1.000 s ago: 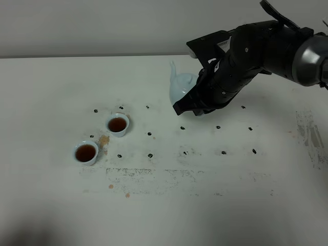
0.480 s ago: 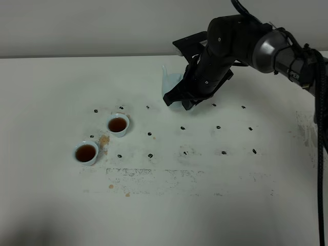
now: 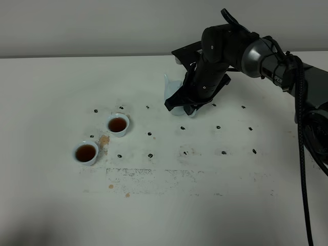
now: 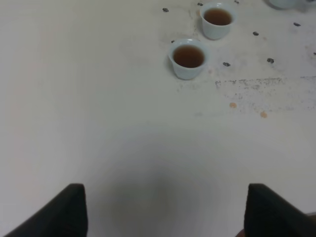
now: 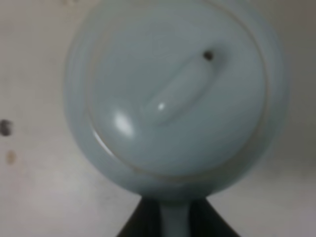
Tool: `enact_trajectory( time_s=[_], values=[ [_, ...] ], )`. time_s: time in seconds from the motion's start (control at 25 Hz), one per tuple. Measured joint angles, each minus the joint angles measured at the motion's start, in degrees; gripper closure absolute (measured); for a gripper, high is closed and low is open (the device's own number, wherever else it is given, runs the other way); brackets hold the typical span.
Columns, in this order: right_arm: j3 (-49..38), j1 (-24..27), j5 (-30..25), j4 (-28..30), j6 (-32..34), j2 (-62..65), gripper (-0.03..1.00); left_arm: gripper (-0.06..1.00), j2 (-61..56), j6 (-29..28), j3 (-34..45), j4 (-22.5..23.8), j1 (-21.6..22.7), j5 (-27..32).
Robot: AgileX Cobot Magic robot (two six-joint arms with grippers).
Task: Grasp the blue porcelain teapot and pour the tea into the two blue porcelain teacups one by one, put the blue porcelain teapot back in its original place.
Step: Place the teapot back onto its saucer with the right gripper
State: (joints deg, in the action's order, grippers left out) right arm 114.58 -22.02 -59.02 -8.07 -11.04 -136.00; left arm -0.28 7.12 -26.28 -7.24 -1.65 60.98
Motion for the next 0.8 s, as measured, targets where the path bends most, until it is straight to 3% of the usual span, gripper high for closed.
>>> enact_trajectory(
  time_s=[0.8],
  values=[
    [0.44,1.19,2.47,0.00,0.00,-1.09,0.93,0.31,0.00,0.00,0.00,0.00,0.00,0.00]
  ],
)
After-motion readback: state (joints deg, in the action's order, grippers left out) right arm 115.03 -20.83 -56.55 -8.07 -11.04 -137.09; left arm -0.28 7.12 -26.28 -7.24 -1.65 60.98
